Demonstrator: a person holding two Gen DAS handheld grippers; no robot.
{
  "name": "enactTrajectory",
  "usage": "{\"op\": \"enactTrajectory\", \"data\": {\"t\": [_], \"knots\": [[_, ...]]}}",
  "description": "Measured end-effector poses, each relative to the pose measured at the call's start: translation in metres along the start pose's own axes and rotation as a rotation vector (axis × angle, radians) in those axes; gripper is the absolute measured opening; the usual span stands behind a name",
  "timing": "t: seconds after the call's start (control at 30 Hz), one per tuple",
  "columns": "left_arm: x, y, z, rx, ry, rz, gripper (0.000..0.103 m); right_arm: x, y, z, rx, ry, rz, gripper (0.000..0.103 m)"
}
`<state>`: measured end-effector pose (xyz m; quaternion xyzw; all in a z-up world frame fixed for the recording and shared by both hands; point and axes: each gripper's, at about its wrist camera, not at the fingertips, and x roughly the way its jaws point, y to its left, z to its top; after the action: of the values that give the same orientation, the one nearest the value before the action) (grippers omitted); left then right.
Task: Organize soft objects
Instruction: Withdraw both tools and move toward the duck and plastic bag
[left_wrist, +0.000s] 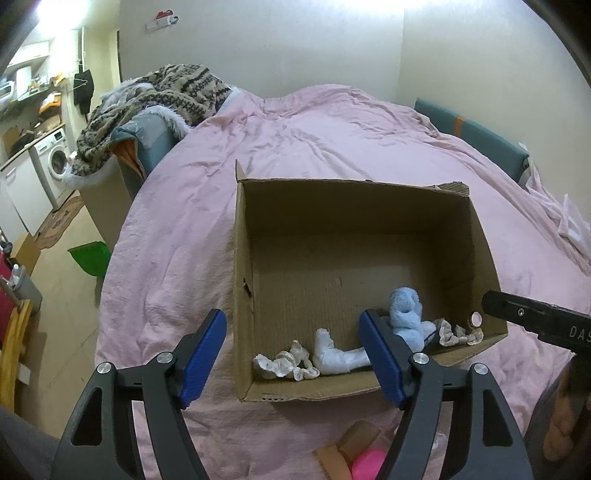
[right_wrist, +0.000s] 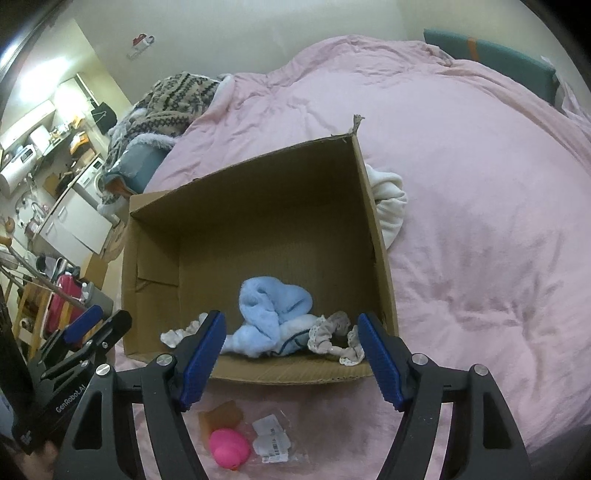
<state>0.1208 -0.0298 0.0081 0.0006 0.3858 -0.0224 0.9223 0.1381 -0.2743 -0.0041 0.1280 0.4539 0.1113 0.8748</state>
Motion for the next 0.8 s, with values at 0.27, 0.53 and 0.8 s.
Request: {"op": "enactTrajectory", "data": {"t": [0.27, 0.53, 0.8], "knots": [[-0.004, 0.003, -0.003, -0.006, -0.001, 0.004, 0.072, -0.004, 0.002, -0.004, -0.009, 0.004, 0.004, 0.078], [-0.009, 0.002, -0.007, 0.01, -0.005, 0.008, 0.072, -0.004, 0.011, -0.012, -0.048, 0.022, -0.005, 0.078], [-0.015, -0.005, -0.009, 0.04, 0.033, -0.036, 0.072, -0.018, 0.012, -0.036, -0.009, 0.037, 0.01, 0.078]]}}
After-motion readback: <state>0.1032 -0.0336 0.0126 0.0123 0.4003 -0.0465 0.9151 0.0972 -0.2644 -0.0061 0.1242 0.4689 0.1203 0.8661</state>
